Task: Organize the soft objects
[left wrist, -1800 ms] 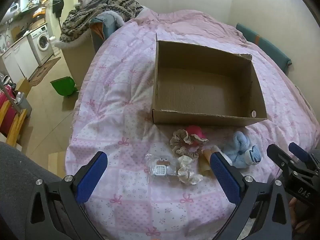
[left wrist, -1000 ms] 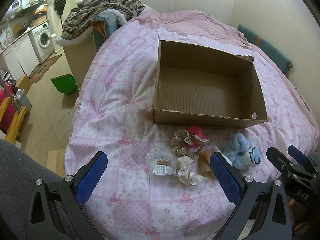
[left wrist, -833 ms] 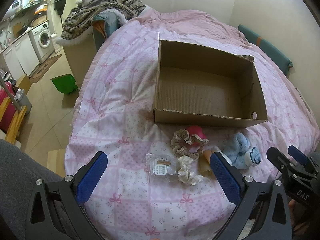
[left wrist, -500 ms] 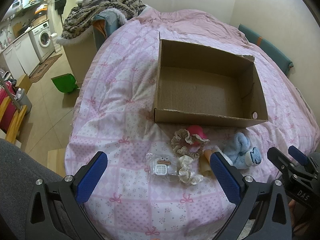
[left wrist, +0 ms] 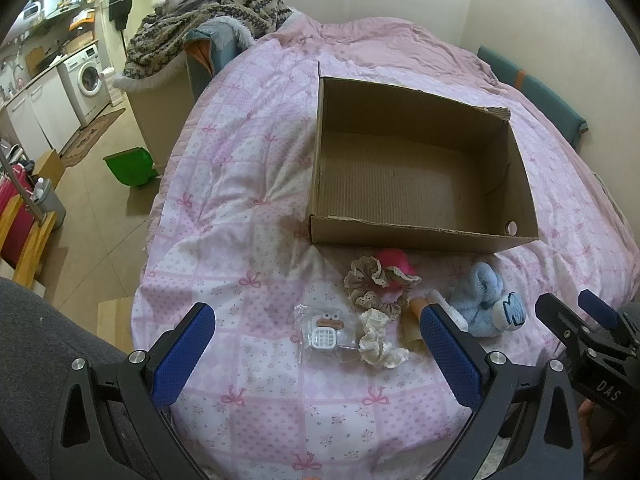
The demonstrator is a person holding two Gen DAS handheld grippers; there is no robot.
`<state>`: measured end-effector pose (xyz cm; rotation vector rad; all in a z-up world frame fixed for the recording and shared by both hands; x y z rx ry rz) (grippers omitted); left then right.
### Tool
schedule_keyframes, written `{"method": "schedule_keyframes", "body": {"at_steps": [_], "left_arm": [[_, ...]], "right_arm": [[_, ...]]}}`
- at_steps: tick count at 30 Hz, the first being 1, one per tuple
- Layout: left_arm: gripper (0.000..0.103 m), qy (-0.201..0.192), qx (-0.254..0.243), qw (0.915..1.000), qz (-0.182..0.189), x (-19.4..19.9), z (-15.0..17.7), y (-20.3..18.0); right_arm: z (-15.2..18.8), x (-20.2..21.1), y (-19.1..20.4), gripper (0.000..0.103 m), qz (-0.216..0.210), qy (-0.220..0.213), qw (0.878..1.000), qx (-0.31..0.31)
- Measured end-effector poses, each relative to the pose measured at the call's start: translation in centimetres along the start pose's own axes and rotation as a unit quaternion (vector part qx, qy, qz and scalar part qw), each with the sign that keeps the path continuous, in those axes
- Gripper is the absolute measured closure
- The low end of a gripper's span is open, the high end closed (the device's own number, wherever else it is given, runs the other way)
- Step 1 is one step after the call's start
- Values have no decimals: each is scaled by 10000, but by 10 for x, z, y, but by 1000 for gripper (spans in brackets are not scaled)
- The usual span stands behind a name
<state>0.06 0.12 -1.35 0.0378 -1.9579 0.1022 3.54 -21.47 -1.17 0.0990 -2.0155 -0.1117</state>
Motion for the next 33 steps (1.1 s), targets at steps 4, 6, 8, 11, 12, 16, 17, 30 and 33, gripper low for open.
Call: {"method": "schedule_keyframes", "body": {"at_steps": [4, 6, 8, 11, 12, 16, 17, 30, 33], "left_arm": [[1, 4, 1, 10000, 1, 0, 0, 0], [1, 6, 4, 10000, 0, 0, 0, 0], [1, 7, 3, 10000, -2, 0, 0, 0], [1, 7, 4, 10000, 3, 0, -1, 0], [1, 8, 3, 10000, -2, 0, -1, 0], [1, 10, 4, 10000, -1, 0, 0, 0], [1, 7, 5, 10000, 1, 0, 0, 0], [1, 42, 29, 10000, -6, -3, -3, 2], [1, 41, 24, 10000, -5, -3, -3, 2]], "right_arm": [[-1, 0, 2, 0, -2, -3, 10000, -3], [-1, 0, 2, 0, 1, 0, 10000, -1], [0, 0, 1, 0, 1, -2, 10000, 2], [0, -1, 1, 0, -1, -3, 10000, 3], [0, -1, 1, 0, 1, 1, 10000, -1], [-1, 0, 2, 0, 1, 2, 10000, -2], [-1, 0, 2, 0, 0, 2, 10000, -1], [-3, 0, 1, 0, 1, 10, 10000, 2], [-1, -1, 3, 0, -3, 19, 10000, 12]]}}
Point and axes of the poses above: each gripper's, at about its wrist camera, not at the fingertips, and x roughly against the way its jaws point, y to its left, z to its underside, the point moved 1 cm from there along -x, roughly the way its jaws point, and after that the axes turned 13 degrees about y, right-handed, at the moved point
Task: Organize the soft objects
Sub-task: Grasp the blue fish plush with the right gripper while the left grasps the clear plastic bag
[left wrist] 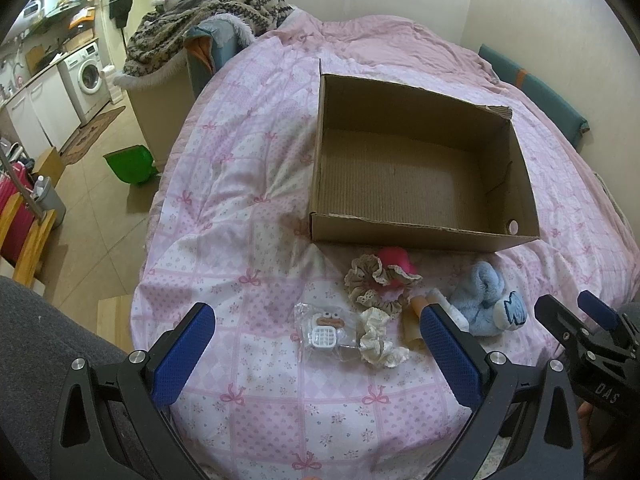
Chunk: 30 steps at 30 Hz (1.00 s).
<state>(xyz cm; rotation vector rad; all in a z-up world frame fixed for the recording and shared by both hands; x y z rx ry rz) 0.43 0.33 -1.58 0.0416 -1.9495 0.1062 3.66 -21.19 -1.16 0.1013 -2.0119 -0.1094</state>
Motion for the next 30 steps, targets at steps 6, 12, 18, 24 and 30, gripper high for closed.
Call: {"method": "schedule_keyframes", "body": {"at_steps": [6, 12, 18, 24, 30], "left_arm": [[1, 31, -2, 10000, -21, -2, 1, 0], [1, 220, 157, 9995, -134, -8, -5, 6], [1, 806, 434, 9955, -260, -24, -26, 20], [1, 1506, 668, 9859, -279, -50, -50, 33], [1, 1882, 679, 9790, -401, -80, -52, 38]], "right_arm": [[-2, -4, 2, 0, -64, 131, 9999, -63], [-29, -21, -26, 0, -480, 942, 9931, -513], [-50, -65, -37, 0, -691, 2047, 9746, -593], [-44, -104, -28, 0, -550, 2487, 9659, -454], [-37, -135, -20, 32, -252, 2810, 9591, -228]]}}
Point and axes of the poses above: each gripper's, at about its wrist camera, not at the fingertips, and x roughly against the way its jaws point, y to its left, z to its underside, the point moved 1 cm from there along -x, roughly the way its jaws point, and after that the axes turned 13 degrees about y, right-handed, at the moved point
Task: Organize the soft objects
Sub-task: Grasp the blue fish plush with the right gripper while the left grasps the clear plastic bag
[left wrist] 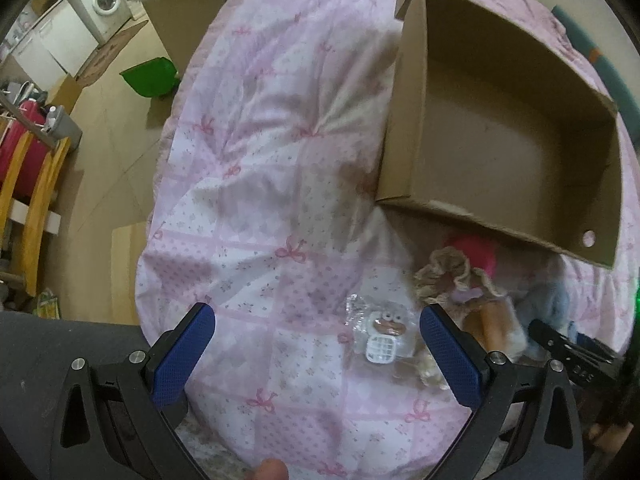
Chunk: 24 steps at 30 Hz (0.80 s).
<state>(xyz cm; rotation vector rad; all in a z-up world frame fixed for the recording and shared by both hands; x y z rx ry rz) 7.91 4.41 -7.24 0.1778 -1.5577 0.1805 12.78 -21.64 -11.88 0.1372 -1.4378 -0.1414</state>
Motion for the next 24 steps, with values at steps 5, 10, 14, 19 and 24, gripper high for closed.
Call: {"method": "schedule_keyframes", "body": {"at_steps": [5, 10, 14, 19, 24], "left_arm": [[21, 367, 0, 9988, 312, -26, 1, 1], [35, 722, -81, 9956, 593, -44, -3, -4], [36, 852, -212, 9937, 701, -53, -6, -14], [65, 1097, -441, 9897, 802, -66, -8, -31], [80, 920, -574, 9907, 817, -56, -6, -31]], "right_arm": [[5, -1, 13, 45, 70, -128, 9995, 280], [12, 16, 16, 54, -173, -525, 9981, 257], [18, 31, 10, 54, -464, -779, 9958, 120], [20, 40, 1, 54, -541, -879, 9946, 107], [20, 36, -3, 54, -576, -903, 9941, 139]]}}
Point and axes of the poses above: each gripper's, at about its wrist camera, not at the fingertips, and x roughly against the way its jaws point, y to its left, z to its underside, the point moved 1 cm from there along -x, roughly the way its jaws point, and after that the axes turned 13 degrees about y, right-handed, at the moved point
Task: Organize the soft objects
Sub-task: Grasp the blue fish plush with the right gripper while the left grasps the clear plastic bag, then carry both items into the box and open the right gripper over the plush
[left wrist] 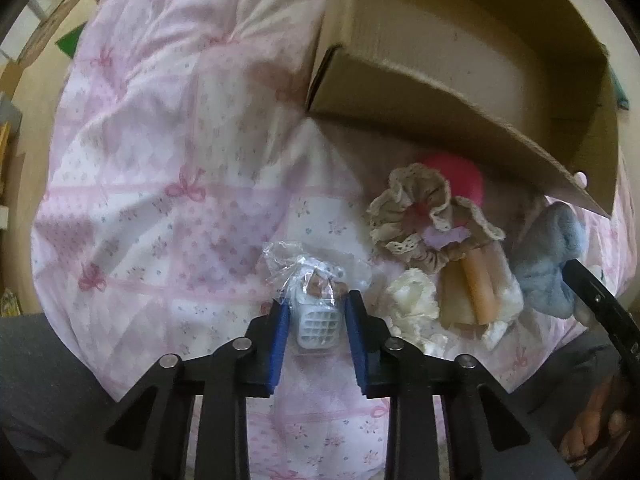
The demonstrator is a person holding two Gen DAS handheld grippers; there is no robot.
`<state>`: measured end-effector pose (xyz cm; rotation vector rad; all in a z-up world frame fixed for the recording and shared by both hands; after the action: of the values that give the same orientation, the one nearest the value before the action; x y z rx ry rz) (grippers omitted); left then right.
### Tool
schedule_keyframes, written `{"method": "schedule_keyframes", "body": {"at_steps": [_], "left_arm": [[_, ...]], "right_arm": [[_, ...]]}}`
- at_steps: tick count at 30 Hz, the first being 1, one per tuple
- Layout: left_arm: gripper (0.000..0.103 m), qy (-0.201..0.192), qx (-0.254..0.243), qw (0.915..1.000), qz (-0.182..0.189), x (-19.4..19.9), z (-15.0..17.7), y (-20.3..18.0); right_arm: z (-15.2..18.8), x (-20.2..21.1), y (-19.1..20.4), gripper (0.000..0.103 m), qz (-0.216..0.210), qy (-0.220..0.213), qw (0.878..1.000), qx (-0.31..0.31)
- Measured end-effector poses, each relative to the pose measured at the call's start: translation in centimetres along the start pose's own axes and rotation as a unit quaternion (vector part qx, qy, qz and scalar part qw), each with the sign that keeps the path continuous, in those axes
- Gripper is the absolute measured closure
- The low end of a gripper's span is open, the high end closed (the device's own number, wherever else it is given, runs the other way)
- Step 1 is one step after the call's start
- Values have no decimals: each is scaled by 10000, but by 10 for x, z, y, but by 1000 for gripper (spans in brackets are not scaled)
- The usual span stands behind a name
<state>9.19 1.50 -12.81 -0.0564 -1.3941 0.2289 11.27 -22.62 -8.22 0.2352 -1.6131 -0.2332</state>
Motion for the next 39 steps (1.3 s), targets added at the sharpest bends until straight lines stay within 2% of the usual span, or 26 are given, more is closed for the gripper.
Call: {"method": "schedule_keyframes", "body": {"at_steps": [8, 21, 25, 32, 39], "left_arm": [[80, -516, 345, 9981, 10, 45, 25, 18], [80, -1164, 97, 9930, -187, 61, 44, 6], [80, -1491, -4, 9886, -212, 83, 54, 0], [80, -1993, -260, 9793, -246, 119, 52, -20], [80, -2378, -559, 9692, -323, 150, 30, -47]], "right_arm": [[11, 20, -7, 54, -178, -218, 9996, 39], [25, 34, -1, 54, -276, -397, 9987, 180], [28, 48, 1, 54, -400, -528, 9976, 217], [29, 81, 6, 54, -600, -989, 9928, 321], [5, 117, 12, 54, -750, -1488, 9853, 378]]}}
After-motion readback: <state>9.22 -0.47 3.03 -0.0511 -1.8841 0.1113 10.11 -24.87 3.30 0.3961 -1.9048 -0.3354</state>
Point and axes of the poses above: each gripper's, at about its wrist camera, not at the fingertips, and x roughly against the way its jaws point, y to its left, z to its underside, the point moved 1 cm from there along -x, roughly the way its jaws point, and after that the axes turned 13 degrees about y, right-handed, at the moved point
